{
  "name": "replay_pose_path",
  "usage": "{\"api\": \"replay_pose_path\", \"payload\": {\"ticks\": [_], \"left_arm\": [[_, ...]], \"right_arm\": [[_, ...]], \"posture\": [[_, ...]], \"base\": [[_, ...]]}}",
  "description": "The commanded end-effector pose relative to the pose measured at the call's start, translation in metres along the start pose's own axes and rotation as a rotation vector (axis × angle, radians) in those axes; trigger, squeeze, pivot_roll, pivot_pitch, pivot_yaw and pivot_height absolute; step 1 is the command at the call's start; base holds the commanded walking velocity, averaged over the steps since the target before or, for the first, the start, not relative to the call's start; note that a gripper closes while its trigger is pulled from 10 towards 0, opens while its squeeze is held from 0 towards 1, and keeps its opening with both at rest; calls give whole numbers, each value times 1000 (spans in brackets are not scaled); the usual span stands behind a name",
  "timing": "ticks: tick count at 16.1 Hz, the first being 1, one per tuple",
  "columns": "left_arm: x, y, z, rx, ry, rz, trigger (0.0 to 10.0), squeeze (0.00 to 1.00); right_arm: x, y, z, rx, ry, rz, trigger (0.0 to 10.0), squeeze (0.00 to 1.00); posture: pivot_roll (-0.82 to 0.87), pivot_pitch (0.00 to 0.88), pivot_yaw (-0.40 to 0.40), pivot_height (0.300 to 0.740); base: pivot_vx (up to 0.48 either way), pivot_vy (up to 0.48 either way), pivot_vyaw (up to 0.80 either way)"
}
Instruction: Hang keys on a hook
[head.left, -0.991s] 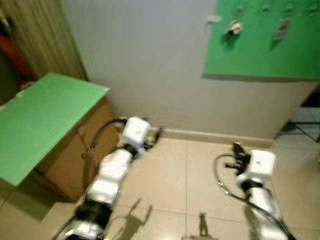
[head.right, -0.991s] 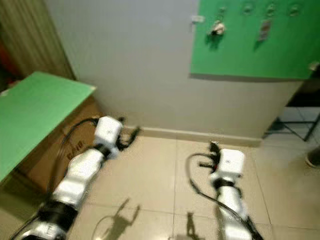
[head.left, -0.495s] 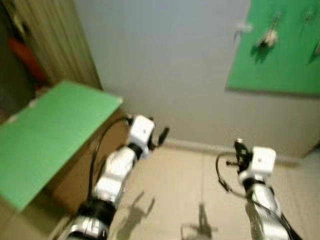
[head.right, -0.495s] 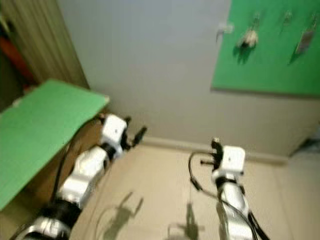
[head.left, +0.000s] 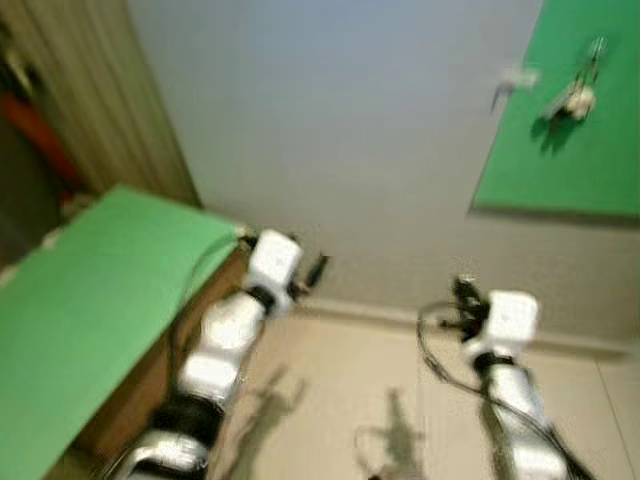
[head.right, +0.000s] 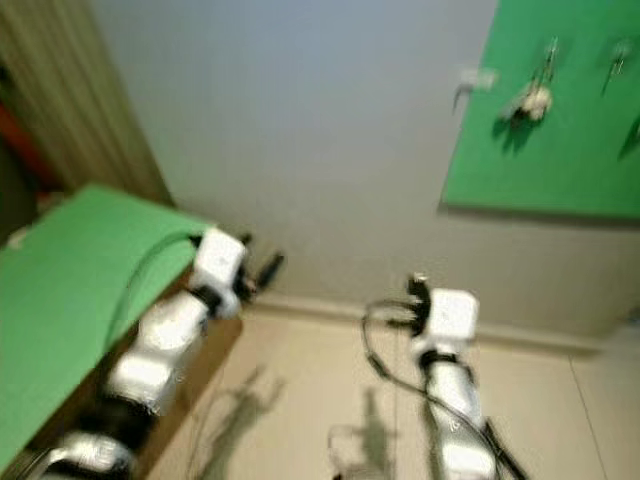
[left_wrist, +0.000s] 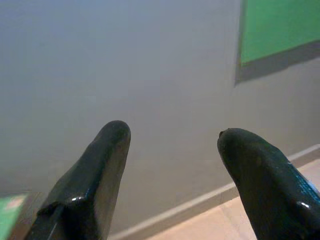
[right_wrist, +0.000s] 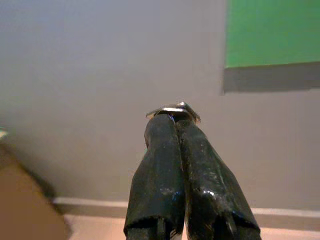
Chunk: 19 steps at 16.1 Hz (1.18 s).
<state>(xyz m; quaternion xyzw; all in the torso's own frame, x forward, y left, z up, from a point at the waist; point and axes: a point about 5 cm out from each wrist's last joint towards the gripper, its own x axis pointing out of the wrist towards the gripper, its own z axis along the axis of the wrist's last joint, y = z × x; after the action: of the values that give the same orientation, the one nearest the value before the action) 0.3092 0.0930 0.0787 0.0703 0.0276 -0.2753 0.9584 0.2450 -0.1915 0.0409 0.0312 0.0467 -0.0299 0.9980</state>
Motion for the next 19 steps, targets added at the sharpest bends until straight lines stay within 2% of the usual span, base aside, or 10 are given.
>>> {"api": "replay_pose_path", "payload": {"ticks": [1,6,9,14,19], "left_arm": [[-1,10,4,28,-7,13,10000,0],[-2,7,0,6,-5,20,10000,0],[-2,9,-7,4,36,58,10000,0],[0,10,-7,-13,31,63,10000,0],[1,-1,-5,7,6,16,10000,0]], "right_arm": [[2,5,4,8,-25,10,10000,0],[3,5,5,10,-25,13,10000,0],[7,8,8,9,-28,17,10000,0],[13,16,11,9,-36,34,10000,0],[18,19,15,7,-53,45,10000,0]], "posture": [[-151,15,44,740],[-151,22,37,740],[-152,22,34,740],[-143,19,35,740],[-142,26,38,740]], "base": [[442,0,0],[445,0,0],[427,0,0],[0,0,0],[0,-419,0]]}}
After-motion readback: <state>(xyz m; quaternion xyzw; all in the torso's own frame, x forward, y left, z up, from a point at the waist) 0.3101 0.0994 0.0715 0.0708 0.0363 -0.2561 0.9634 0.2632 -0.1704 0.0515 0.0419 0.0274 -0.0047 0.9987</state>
